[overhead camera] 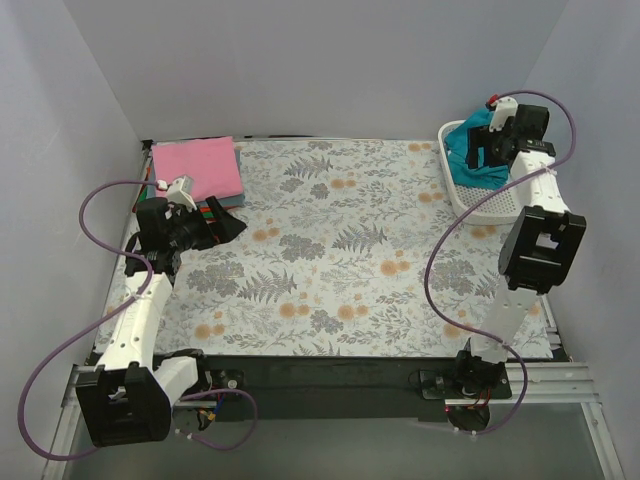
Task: Fold and stack the t-shirts
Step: Grab the tshirt from the pile
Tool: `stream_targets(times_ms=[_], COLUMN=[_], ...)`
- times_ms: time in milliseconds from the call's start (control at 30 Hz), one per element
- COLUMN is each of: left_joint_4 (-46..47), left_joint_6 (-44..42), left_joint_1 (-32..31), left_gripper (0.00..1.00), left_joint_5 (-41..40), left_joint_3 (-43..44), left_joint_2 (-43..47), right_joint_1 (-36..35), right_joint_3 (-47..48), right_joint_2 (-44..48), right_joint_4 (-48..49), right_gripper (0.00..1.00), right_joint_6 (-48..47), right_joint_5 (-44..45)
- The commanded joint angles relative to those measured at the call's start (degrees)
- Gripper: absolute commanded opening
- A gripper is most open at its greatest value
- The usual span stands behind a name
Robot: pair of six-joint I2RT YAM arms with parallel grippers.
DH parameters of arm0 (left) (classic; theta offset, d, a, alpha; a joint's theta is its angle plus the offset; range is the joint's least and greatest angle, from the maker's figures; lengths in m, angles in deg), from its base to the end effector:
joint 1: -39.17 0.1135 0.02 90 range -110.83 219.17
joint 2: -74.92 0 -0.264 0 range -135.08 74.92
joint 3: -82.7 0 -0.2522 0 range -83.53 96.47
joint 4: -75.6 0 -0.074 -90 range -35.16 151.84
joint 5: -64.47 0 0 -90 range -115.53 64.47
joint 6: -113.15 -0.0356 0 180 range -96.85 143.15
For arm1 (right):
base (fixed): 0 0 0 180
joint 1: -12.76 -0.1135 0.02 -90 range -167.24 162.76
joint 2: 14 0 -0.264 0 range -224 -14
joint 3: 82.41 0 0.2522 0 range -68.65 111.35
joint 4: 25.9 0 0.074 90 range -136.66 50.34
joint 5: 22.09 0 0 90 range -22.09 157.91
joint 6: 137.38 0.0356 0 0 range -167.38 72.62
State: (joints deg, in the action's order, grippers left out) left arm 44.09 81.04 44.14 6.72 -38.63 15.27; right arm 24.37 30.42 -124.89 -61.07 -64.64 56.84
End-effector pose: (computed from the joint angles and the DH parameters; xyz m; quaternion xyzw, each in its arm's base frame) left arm 0.2274 0.0007 0.2811 -0.3252 0.7883 -0.4239 0.3052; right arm 0.4493 -0.0853 0.3090 -0.0890 0.8723 -0.0358 0.4794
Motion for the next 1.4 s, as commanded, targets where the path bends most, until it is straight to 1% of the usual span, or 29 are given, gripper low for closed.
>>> stream_targets(times_ms=[0,100,333,433,533,600,633,667,700,733,767,833,867,900,933,967,1033,1067,1133,1167,1200,1233,1267,1333,1367], left_joint_4=[-0.1,0.3,0.4,0.4,0.4,0.4,0.4,0.2,0.1,0.1,0.1,0.1,0.1,0.1,0.1,0.1,0.1,0.1,0.1,0.1,0.0,0.2,0.1,0.4,0.6], left_joint_6=[-1.4,-1.6,-1.6,-1.5,-1.5,-1.4,-1.5,-1.5,-1.5,-1.5,-1.4,-1.3,-1.1,-1.0,-1.0,-0.9,-0.9,-0.9,-0.8,-0.8,-0.7,-0.6,-0.5,-0.5,-0.5], left_joint_1=[-0.1,0.0,0.0,-0.1,0.0,0.0,0.0,0.0,0.0,0.0,-0.1,0.0,0.0,0.0,0.0,0.0,0.0,0.0,0.0,-0.1,-0.1,-0.1,-0.1,0.0,-0.1], left_gripper=[0.89,0.89,0.89,0.89,0.89,0.89,0.89,0.89,0.89,0.89,0.89,0.89,0.89,0.89,0.89,0.89,0.89,0.89,0.89,0.89,0.90,0.89,0.89,0.90,0.90], left_joint_5=[-1.2,-1.9,-1.2,-0.9,-1.0,-0.8,-0.8,-0.9,-1.0,-1.0,-1.1,-1.2,-1.1,-1.0,-1.0,-0.9,-0.6,-0.3,0.0,0.4,0.8,1.1,1.3,3.4,4.0], left_joint_3=[0.8,0.4,1.8,1.9,2.6,3.2,3.4,3.9,4.0,4.0,4.0,3.9,3.9,3.8,3.9,3.8,4.0,3.9,4.0,3.9,3.9,3.7,3.7,3.6,3.7], left_joint_2=[1.3,1.3,-1.9,-3.4,-4.5,-5.0,-5.3,-5.3,-4.9,-4.6,-4.5,-3.9,-3.5,-3.4,-3.0,-2.5,-1.7,-1.2,-0.5,-0.2,0.5,0.8,1.1,2.1,2.4], right_joint_1=[0.9,1.0,0.8,0.6,0.6,0.5,0.3,0.2,0.2,0.2,0.2,0.1,0.1,0.1,0.1,0.0,-0.7,-1.2,-2.5,-3.0,-3.5,-4.6,-5.0,-6.2,-6.4], right_joint_3=[8.1,13.2,24.3,24.9,25.6,26.4,26.7,26.8,26.6,26.2,25.6,22.3,20.8,18.3,17.3,16.3,13.2,12.0,9.3,8.8,8.4,8.4,10.0,13.5,17.9], right_joint_2=[-6.7,-12.4,-23.7,-26.5,-28.8,-29.8,-30.0,-29.7,-29.3,-28.6,-26.5,-23.4,-19.7,-17.8,-15.8,-11.8,-7.8,-3.8,0.1,3.8,5.5,7.0,9.4,11.0,12.0], right_joint_4=[-5.2,-6.0,-6.5,-5.8,-4.9,-4.2,-4.1,-4.0,-3.9,-3.7,-3.4,-1.6,-0.6,0.3,0.5,0.6,0.8,0.9,0.8,0.8,0.7,0.6,-0.9,-3.3,-5.7], right_gripper=[0.89,0.86,0.82,0.79,0.70,0.60,0.52,0.33,0.26,0.20,0.12,0.07,0.04,0.02,0.01,0.01,0.01,0.01,0.01,0.01,0.01,0.01,0.01,0.01,0.01], right_joint_6=[2.0,2.8,3.6,2.5,2.2,2.2,2.1,2.1,2.1,1.9,1.8,1.5,1.3,1.4,1.5,1.6,1.7,1.7,1.5,1.4,1.0,0.6,0.0,-1.1,-1.5], right_joint_5=[-4.6,-4.8,0.6,3.4,4.4,4.7,5.0,5.2,5.2,5.2,5.5,5.9,6.1,6.1,5.7,4.8,4.1,3.7,3.4,3.0,2.8,2.7,1.6,-1.2,-4.3])
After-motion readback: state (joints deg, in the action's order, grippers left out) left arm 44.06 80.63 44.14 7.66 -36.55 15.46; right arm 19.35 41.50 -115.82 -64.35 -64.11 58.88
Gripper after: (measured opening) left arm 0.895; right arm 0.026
